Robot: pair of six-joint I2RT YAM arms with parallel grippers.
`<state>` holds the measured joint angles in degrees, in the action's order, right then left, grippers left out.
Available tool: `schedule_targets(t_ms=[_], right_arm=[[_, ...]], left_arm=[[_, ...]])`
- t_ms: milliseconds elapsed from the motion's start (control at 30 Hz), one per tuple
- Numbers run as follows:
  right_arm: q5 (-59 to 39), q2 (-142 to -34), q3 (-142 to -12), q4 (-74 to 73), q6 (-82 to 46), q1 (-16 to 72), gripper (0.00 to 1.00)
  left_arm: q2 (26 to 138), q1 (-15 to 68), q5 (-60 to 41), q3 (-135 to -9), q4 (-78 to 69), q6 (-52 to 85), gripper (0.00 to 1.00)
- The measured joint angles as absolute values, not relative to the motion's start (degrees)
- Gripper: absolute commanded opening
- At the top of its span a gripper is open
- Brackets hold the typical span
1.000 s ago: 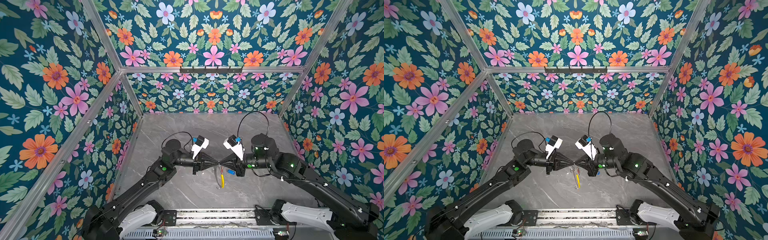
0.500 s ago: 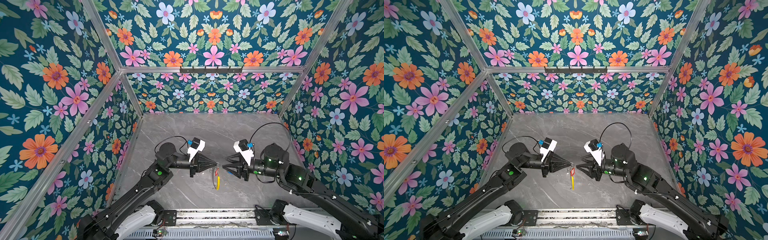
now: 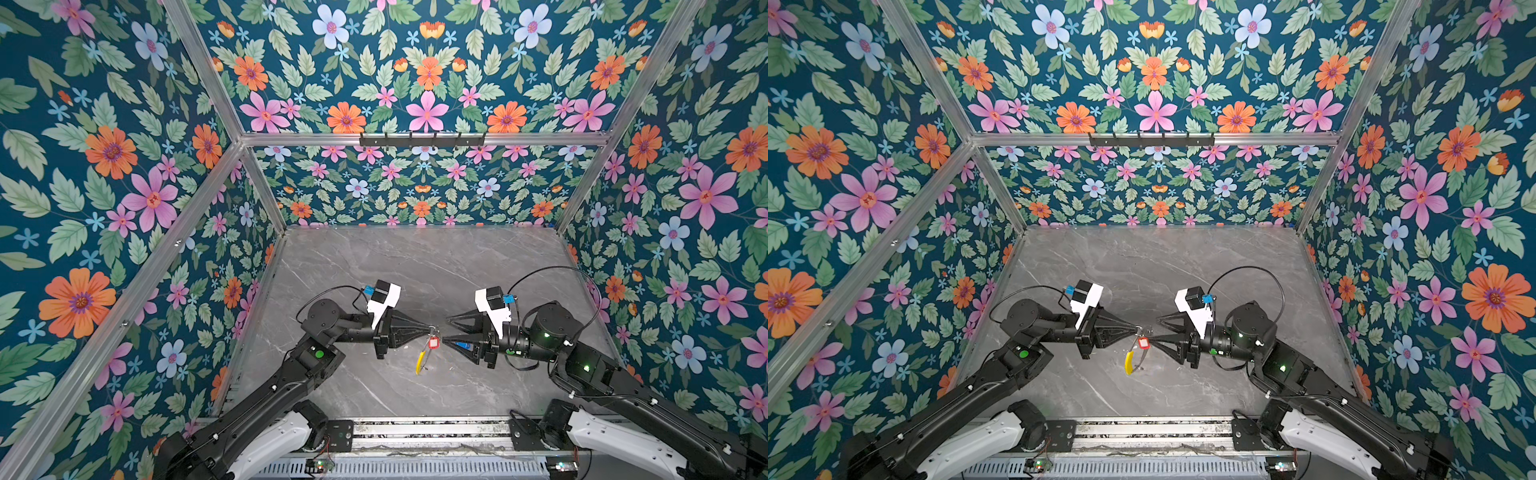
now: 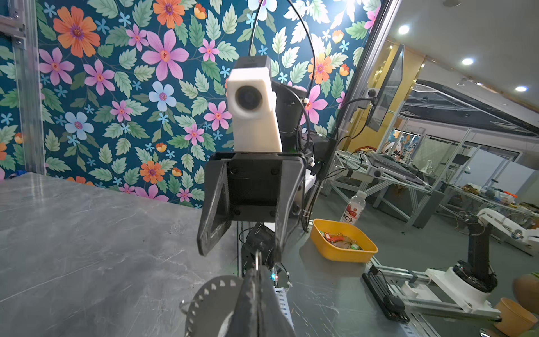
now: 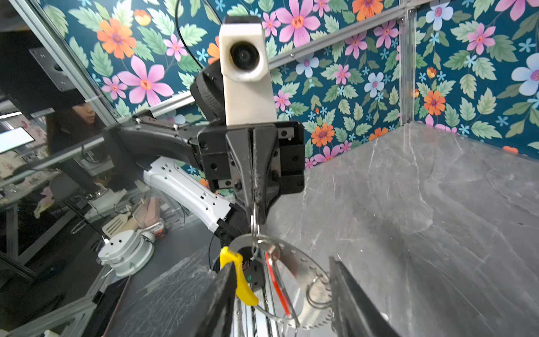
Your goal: Remove the keys from the keyring
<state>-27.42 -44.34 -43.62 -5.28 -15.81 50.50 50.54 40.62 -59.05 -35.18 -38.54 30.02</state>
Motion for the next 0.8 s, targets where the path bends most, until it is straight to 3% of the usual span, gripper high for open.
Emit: schedule_targets(t_ms=[400, 800], right_arm=[[-23.1, -49.7, -43.8, -17.0, -20.0, 55.3, 0.44], [-22.3, -52.0, -45.2, -21.3, -22.3, 55.9, 0.32]], left_arm=[[51.9, 40.6, -52.5, -28.3, -61.9, 39.0, 0.0], [52.2, 40.6, -50.8, -26.9, -68.8, 41.6, 0.0]])
